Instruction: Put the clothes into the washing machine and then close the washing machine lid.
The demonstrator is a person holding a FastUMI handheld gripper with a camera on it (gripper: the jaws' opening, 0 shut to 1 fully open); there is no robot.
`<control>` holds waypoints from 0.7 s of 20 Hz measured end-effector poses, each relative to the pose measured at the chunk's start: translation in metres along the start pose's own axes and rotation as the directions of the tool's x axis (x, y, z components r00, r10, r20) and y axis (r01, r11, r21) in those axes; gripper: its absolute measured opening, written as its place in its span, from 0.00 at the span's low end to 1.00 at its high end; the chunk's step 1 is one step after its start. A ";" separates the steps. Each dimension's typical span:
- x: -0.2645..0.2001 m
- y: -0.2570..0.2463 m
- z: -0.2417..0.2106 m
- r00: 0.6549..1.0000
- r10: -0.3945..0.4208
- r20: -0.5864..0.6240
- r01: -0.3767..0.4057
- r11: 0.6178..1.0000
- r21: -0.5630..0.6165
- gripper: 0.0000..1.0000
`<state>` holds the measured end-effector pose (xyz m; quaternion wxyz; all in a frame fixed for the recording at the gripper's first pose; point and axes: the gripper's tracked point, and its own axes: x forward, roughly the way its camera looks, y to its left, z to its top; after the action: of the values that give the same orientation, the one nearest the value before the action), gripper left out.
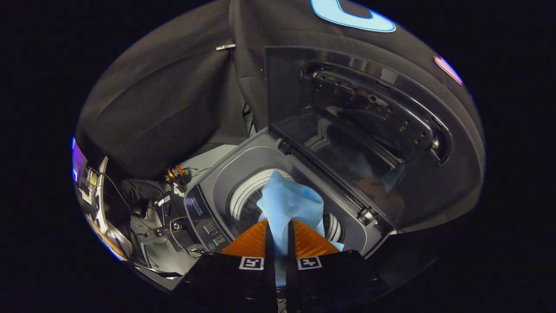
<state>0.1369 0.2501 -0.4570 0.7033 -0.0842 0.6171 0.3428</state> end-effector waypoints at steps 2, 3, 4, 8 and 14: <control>-0.005 0.006 0.013 0.998 0.034 0.054 -0.035 0.999 0.014 0.56; -0.008 0.007 0.024 0.996 0.039 0.079 -0.039 0.999 0.007 0.77; -0.009 0.008 0.022 0.995 0.041 0.096 -0.041 0.999 -0.002 0.99; -0.016 0.015 0.025 0.991 0.057 0.120 -0.053 0.998 -0.040 1.00; -0.041 0.043 0.056 0.946 0.151 0.287 -0.114 0.984 -0.140 0.99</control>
<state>0.1568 0.2973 -0.3939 0.7567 -0.0326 0.4869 0.4350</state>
